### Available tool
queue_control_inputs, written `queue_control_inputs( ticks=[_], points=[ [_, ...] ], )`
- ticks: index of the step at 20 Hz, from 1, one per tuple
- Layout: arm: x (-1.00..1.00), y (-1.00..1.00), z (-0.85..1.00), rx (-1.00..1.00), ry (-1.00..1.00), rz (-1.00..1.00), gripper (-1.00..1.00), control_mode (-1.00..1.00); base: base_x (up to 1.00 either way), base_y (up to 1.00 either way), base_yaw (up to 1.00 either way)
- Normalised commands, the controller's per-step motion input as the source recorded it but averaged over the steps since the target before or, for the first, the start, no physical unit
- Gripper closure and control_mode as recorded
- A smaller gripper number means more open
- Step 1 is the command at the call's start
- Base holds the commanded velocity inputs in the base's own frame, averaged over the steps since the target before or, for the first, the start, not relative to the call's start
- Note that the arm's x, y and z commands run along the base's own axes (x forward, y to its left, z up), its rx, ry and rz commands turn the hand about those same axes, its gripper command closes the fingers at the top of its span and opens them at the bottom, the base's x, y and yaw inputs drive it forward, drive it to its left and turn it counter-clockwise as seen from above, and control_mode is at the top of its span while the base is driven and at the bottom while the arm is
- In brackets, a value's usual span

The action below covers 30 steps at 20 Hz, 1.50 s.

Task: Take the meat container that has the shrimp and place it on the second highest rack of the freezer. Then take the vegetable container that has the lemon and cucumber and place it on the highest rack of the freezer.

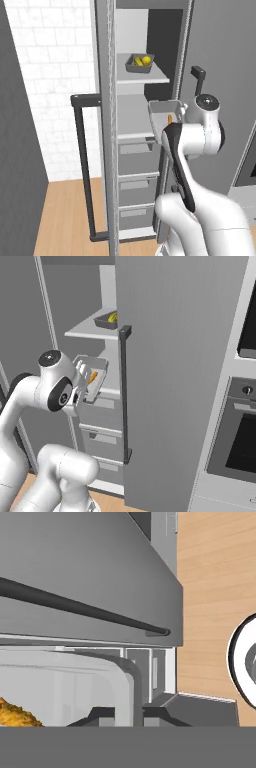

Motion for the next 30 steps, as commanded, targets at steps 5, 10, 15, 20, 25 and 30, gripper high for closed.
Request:
queue_control_inputs(
  ticks=[5, 10, 15, 20, 25, 30],
  points=[
    [0.4, 0.11, -0.21, 0.0, 0.03, 0.0, 1.0, -1.0, 0.0, 0.0, 0.0],
    [0.43, 0.04, -0.35, 0.0, 0.01, 0.0, 1.0, -1.0, 0.0, 0.0, 0.0],
    [0.54, 0.02, -0.3, 0.0, 0.04, 0.0, 1.0, -1.0, 0.0, 0.0, 0.0],
    [0.58, 0.0, -0.26, 0.0, 0.03, 0.02, 1.0, -1.0, 0.0, 0.0, 0.0],
    [0.58, 0.0, -0.16, 0.0, 0.03, 0.01, 1.0, -1.0, 0.0, 0.0, 0.0],
    [0.57, 0.0, -0.03, 0.0, 0.03, 0.0, 1.0, -1.0, 0.0, 0.0, 0.0]
  ],
)
